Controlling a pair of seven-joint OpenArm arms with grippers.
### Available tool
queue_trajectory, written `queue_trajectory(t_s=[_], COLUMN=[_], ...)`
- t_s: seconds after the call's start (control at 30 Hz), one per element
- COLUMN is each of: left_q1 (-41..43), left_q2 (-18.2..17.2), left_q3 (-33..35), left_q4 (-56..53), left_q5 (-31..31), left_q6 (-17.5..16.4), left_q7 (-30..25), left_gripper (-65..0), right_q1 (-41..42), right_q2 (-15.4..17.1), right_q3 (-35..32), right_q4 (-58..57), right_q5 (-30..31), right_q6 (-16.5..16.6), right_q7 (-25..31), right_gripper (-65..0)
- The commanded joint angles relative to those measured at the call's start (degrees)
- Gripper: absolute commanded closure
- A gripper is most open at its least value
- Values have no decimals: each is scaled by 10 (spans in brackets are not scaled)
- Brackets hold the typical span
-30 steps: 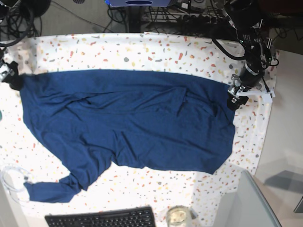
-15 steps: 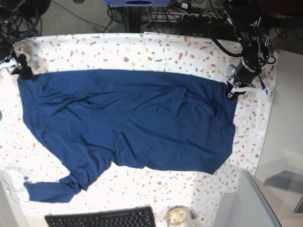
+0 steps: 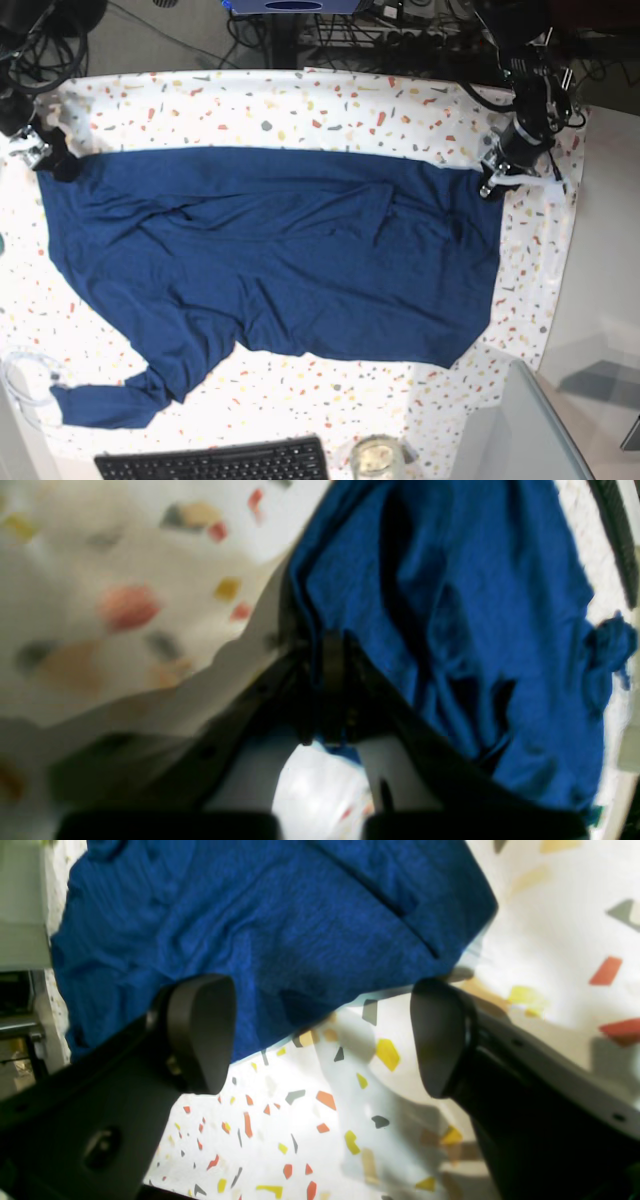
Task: Layout the t-shirt on the table in an organized manner, then fold the t-shirt properly
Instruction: 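Grasp the shirt's shoulder corners with both grippers, then pull the shoulder edge taut with both grippers, stretching the shirt flat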
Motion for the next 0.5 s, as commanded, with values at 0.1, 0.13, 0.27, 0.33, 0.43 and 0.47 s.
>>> queue_trajectory(t_s=[0.1, 0.13, 0.27, 0.33, 0.43, 0.47], left_q1=[11, 14, 15, 19, 20, 20], left_q2=[-4, -4, -5, -5, -5, -5], left_q3=[-1, -2, -2, -2, -2, -2], left_q4=[40, 40, 40, 40, 43, 42], left_q5=[-2, -2, -2, -2, -2, -2], left_q6=[4, 4, 4, 4, 4, 4], left_q7=[-1, -1, -1, 11, 21, 21], left_gripper=[0, 0, 0, 0, 0, 0], right_q1=[21, 28, 38, 37, 37, 37], right_q2=[10, 11, 19, 20, 21, 21], right_q3=[1, 1, 0, -1, -1, -1], right_q4=[-27, -41, -81, -81, -81, -81], right_q5=[0, 0, 0, 0, 0, 0], right_q6=[3, 3, 3, 3, 4, 4], right_q7=[-1, -1, 24, 37, 41, 42], right_gripper=[-500, -500, -473, -401, -276, -230])
